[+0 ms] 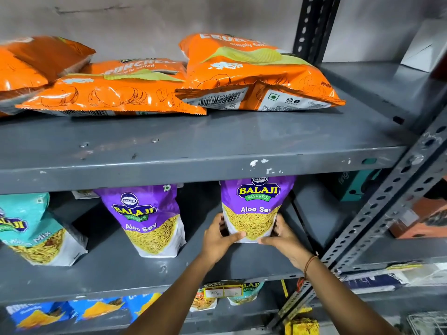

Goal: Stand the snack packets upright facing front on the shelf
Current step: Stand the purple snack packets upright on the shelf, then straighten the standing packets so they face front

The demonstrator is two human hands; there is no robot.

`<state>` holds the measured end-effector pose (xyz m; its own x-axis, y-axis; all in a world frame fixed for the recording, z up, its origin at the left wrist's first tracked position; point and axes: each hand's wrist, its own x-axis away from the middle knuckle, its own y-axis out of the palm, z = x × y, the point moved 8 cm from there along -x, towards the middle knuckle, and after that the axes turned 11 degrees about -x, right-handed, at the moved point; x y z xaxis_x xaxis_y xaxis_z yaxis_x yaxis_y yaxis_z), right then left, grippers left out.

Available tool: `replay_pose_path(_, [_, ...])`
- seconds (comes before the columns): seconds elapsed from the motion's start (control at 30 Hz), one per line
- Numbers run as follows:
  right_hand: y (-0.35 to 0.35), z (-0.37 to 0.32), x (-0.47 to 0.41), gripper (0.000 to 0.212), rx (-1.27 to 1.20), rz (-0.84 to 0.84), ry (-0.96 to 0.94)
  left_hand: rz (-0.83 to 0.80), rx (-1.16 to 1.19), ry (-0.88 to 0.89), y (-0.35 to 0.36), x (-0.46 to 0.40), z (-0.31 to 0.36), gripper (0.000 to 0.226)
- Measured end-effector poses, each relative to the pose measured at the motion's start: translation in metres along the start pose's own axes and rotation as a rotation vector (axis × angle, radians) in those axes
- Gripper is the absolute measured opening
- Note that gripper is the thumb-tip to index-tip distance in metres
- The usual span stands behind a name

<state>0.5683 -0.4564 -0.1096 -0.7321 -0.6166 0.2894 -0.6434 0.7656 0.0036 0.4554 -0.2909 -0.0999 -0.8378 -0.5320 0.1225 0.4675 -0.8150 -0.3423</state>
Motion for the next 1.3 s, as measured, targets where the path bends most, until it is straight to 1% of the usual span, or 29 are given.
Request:
replay_pose_path(0.13, [0.016,-0.005,-0.007,0.069,-0.005,-0.053,-0.011,0.045,0.038,0.001,-0.016,0.007,-0.001,0.079])
replay_pose_path(0.2, [0.013,-0.008,-0.007,0.071,-0.008,-0.041,-0.017,0.030,0.025,0.010,-0.013,0.007,0.006,0.084])
replay_pose_path(0.27, [0.009,-0.009,0.001,0.081,-0.029,0.002,-0.050,0.024,-0.003,0.024,-0.007,0.012,0.010,0.089])
replay_pose_path(0.33, [0.000,-0.014,0.016,0.108,-0.005,0.140,-0.152,0.068,-0.022,0.052,-0.006,0.022,0.013,0.083])
replay_pose_path(0.37, [-0.005,-0.020,0.026,0.121,0.059,0.258,-0.218,0.114,-0.041,0.073,-0.012,0.029,0.012,0.074])
replay_pose_path(0.4, [-0.010,-0.029,0.040,0.127,0.135,0.389,-0.305,0.167,-0.070,0.109,-0.019,0.040,0.012,0.064])
replay_pose_path(0.43, [-0.008,-0.039,0.055,0.126,0.206,0.496,-0.413,0.229,-0.108,0.146,-0.031,0.053,0.010,0.052])
replay_pose_path(0.47, [0.000,-0.051,0.070,0.120,0.260,0.567,-0.533,0.304,-0.153,0.169,-0.047,0.068,0.006,0.040])
replay_pose_path(0.5, [0.018,-0.061,0.083,0.112,0.294,0.598,-0.651,0.393,-0.208,0.186,-0.069,0.083,-0.002,0.030])
replay_pose_path(0.53, [0.039,-0.068,0.091,0.103,0.312,0.591,-0.753,0.478,-0.261,0.202,-0.092,0.097,-0.011,0.025])
replay_pose_path(0.57, [0.058,-0.072,0.095,0.093,0.328,0.547,-0.824,0.548,-0.288,0.204,-0.112,0.108,-0.019,0.025])
replay_pose_path(0.6, [0.082,-0.073,0.093,0.083,0.341,0.462,-0.859,0.603,-0.291,0.185,-0.134,0.116,-0.029,0.029])
replay_pose_path(0.63, [0.105,-0.072,0.087,0.075,0.362,0.349,-0.848,0.649,-0.278,0.151,-0.154,0.119,-0.038,0.036])
replay_pose_path(0.67, [0.127,-0.068,0.076,0.070,0.387,0.227,-0.796,0.686,-0.259,0.110,-0.172,0.120,-0.046,0.045])
replay_pose_path(0.7, [0.148,-0.061,0.064,0.069,0.402,0.120,-0.719,0.707,-0.243,0.069,-0.190,0.116,-0.054,0.055])
replay_pose_path(0.73, [0.163,-0.053,0.052,0.074,0.396,0.038,-0.628,0.704,-0.227,0.031,-0.204,0.111,-0.060,0.070])
replay_pose_path(0.77, [0.178,-0.045,0.039,0.082,0.368,-0.017,-0.537,0.662,-0.202,-0.005,-0.217,0.101,-0.067,0.086])
replay_pose_path(0.83, [0.201,-0.033,0.018,0.097,0.307,-0.080,-0.380,0.491,-0.148,-0.063,-0.234,0.078,-0.079,0.118])
replay_pose_path(0.87, [0.210,-0.030,0.011,0.101,0.289,-0.094,-0.324,0.388,-0.130,-0.072,-0.237,0.066,-0.082,0.128])
replay_pose_path(0.9, [0.217,-0.027,0.006,0.102,0.274,-0.095,-0.274,0.286,-0.113,-0.065,-0.237,0.055,-0.083,0.133])
replay_pose_path(0.93, [0.222,-0.023,0.002,0.100,0.265,-0.078,-0.227,0.194,-0.099,-0.051,-0.236,0.046,-0.084,0.130])
replay_pose_path(0.97, [0.225,-0.019,-0.001,0.093,0.259,-0.051,-0.190,0.119,-0.103,-0.038,-0.234,0.038,-0.085,0.122])
replay_pose_path(1.03, [0.228,-0.014,-0.004,0.074,0.249,-0.001,-0.161,0.054,-0.140,-0.040,-0.233,0.027,-0.090,0.098])
replay_pose_path(1.07, [0.229,-0.012,-0.004,0.069,0.238,0.007,-0.158,0.052,-0.143,-0.045,-0.233,0.023,-0.093,0.087])
replay_pose_path(1.13, [0.230,-0.010,-0.005,0.068,0.236,0.003,-0.150,0.055,-0.131,-0.052,-0.229,0.020,-0.095,0.074])
replay_pose_path(1.3, [0.223,-0.011,-0.008,0.066,0.275,-0.066,-0.108,0.103,-0.178,-0.029,-0.222,0.031,-0.092,0.063])
